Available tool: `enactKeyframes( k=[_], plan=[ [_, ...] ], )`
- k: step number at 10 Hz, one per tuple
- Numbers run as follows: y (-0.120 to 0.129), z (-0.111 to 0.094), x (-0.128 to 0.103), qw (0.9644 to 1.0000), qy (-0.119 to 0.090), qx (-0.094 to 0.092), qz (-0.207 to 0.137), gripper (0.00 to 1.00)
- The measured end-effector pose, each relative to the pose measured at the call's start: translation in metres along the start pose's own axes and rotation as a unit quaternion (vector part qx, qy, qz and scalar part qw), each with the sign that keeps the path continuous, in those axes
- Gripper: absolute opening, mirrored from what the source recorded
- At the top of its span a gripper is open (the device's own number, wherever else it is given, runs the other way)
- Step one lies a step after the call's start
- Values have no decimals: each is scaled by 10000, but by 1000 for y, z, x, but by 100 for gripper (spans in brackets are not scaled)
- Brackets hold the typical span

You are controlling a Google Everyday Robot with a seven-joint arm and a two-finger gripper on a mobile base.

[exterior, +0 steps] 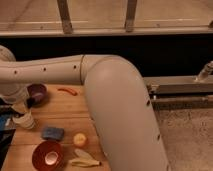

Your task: Place brush in paper cup

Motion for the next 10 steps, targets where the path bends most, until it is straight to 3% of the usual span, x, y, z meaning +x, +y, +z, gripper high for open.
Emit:
enactKeyframes(
  k=[6, 10],
  plan=[
    [-4, 0, -1, 9999, -64, 78, -12, 0],
    [-5, 7, 1, 10000, -48, 7, -13, 0]
  ],
)
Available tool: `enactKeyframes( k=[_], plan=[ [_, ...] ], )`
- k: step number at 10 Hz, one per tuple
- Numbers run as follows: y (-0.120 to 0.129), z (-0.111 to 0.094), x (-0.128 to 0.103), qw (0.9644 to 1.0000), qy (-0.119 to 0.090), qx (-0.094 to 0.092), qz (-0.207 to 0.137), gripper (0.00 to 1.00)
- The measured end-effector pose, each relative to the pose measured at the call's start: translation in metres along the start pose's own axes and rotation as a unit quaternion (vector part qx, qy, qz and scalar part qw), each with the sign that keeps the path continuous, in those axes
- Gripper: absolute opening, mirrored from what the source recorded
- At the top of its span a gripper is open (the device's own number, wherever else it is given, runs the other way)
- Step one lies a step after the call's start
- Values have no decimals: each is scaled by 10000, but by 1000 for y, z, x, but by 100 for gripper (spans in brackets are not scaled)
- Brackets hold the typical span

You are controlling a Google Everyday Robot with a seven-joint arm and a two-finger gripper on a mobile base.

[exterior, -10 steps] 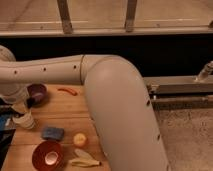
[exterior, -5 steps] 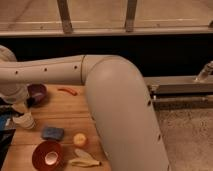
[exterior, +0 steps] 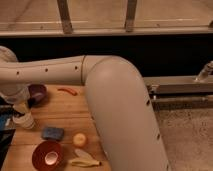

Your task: Place brush in paper cup

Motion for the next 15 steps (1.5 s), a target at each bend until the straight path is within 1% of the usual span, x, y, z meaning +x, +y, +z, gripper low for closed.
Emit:
enactKeyframes(
  k=[3, 4, 8, 10, 15],
  plan=[
    [-1, 7, -1, 9999, 44, -131, -54, 0],
    [0, 12, -4, 9997, 65, -224, -109, 0],
    [-3, 24, -6, 9988, 165, -431, -185, 0],
    [-3, 27, -8, 9982, 220, -496, -238, 0],
    [0, 38, -11, 9957, 376, -752, -381, 0]
  ],
)
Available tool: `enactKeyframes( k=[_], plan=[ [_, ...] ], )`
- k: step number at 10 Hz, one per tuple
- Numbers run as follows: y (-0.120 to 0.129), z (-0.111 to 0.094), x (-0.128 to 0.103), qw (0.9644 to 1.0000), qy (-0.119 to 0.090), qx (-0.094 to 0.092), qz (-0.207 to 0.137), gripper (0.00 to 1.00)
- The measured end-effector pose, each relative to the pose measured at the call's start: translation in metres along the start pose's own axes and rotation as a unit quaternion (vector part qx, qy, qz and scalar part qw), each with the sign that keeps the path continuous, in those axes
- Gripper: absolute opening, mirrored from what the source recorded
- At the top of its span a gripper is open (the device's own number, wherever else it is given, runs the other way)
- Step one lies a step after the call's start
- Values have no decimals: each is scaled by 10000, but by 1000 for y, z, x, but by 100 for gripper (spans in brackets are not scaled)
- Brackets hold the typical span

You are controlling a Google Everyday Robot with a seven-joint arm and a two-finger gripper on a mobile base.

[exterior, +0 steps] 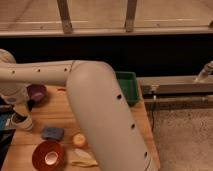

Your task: Place brush in paper cup

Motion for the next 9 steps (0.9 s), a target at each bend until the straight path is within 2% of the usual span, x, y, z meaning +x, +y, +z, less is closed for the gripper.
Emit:
enactKeyframes(
  k=[4, 6, 7, 9],
  plan=[
    [0, 13, 1, 9997, 93, -208, -65, 0],
    [0, 19, -6, 9994, 46, -299, -173, 0],
    [0, 22, -9, 9992, 27, -332, -216, 3],
    [-1, 19, -13, 9992, 14, -305, -272, 25]
  ],
)
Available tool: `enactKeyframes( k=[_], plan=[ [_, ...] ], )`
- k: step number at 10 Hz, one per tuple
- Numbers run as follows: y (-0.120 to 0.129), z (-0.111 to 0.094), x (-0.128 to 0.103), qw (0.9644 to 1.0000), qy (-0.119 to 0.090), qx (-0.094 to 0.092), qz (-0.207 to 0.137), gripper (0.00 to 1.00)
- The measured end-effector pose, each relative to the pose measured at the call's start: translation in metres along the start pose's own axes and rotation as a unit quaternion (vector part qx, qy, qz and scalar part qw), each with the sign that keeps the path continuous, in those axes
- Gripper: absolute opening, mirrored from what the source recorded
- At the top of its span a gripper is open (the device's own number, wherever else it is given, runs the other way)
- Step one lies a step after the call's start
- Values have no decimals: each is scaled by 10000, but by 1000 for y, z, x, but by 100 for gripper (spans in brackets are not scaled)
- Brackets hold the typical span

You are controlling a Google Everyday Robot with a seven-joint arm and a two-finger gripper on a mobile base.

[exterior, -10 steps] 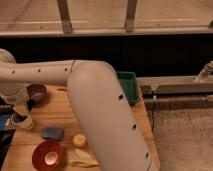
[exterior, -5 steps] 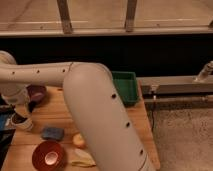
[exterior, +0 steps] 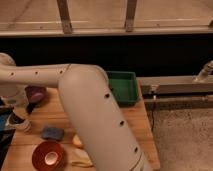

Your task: Place brush in paper cup

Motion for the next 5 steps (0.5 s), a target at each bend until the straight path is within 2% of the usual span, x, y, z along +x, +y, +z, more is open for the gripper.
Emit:
enactKeyframes(
  k=[3, 4, 5],
  plan=[
    [-1, -10, -1, 9999, 34, 137, -23, 51],
    [-2, -17, 0, 9997, 63, 229, 2, 63],
    [-2, -21, 0, 9996, 78, 286, 9, 65]
  ],
)
